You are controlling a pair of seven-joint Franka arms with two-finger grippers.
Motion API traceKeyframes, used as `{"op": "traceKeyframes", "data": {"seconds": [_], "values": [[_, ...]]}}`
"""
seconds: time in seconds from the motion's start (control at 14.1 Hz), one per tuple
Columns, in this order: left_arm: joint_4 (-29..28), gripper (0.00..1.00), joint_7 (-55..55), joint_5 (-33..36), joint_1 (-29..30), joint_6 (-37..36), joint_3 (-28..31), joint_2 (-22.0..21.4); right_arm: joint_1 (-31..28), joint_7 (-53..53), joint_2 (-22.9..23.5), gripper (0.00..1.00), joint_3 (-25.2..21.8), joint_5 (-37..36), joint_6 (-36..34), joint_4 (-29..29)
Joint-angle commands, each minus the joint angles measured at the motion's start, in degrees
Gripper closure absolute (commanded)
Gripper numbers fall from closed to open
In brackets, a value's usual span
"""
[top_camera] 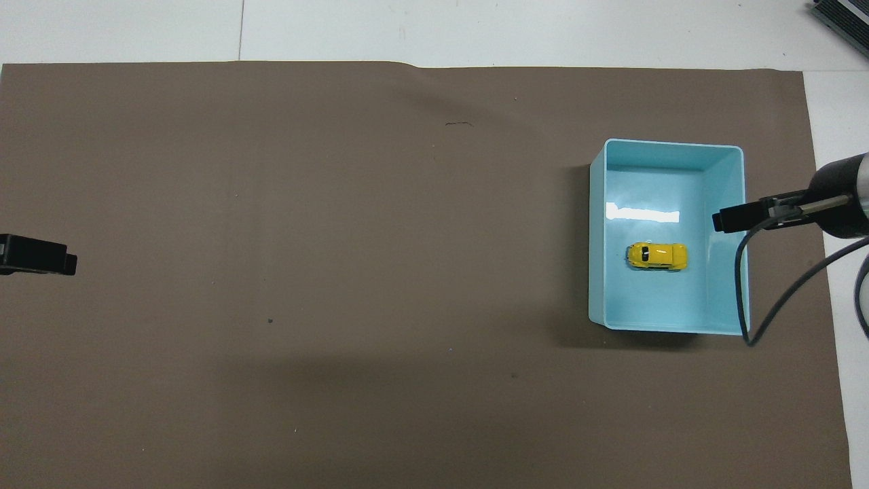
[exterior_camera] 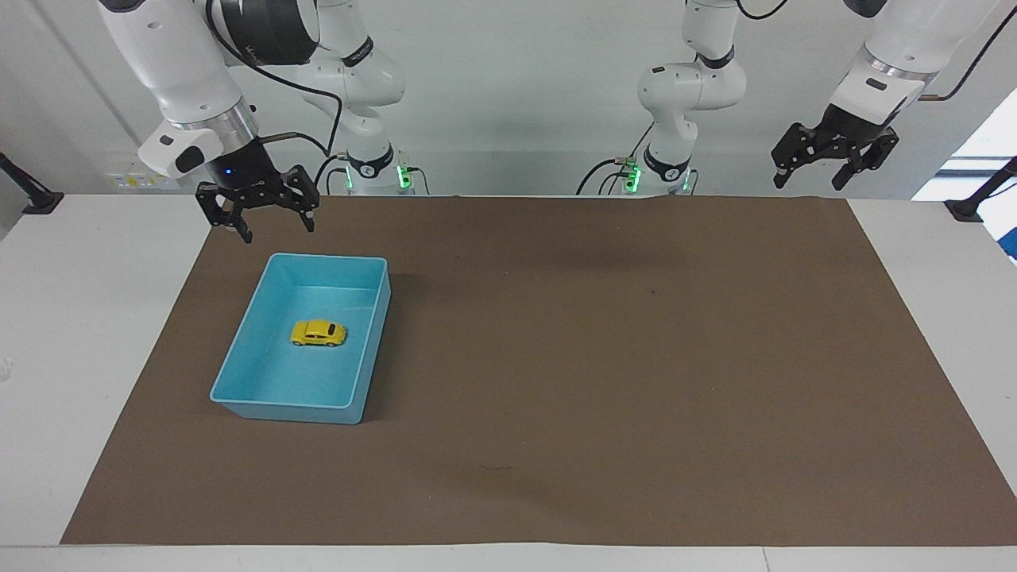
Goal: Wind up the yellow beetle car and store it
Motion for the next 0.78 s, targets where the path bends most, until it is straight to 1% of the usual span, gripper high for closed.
{"op": "traceKeyframes", "data": {"seconds": [0.0, 0.07, 0.28, 0.71], "values": [[0.59, 0.00, -0.27, -0.12, 0.74, -0.70, -0.36, 0.10, -0.17, 6.56, -0.40, 0.00, 0.73, 0.18, -3.38, 2.77], [0.59, 0.00, -0.27, -0.12, 0.74, -0.70, -0.36, 0.19, -0.17, 8.58, -0.13, 0.00, 0.73, -0.25, -5.75, 4.27], [0.59, 0.00, -0.27, -0.12, 0.74, -0.70, -0.36, 0.19, -0.17, 9.74, -0.39, 0.00, 0.73, -2.80, -9.36, 4.63], [0.59, 0.00, -0.27, -0.12, 0.74, -0.70, -0.36, 0.19, -0.17, 9.39, -0.48, 0.00, 0.90, -2.98, -9.64, 5.16]]}}
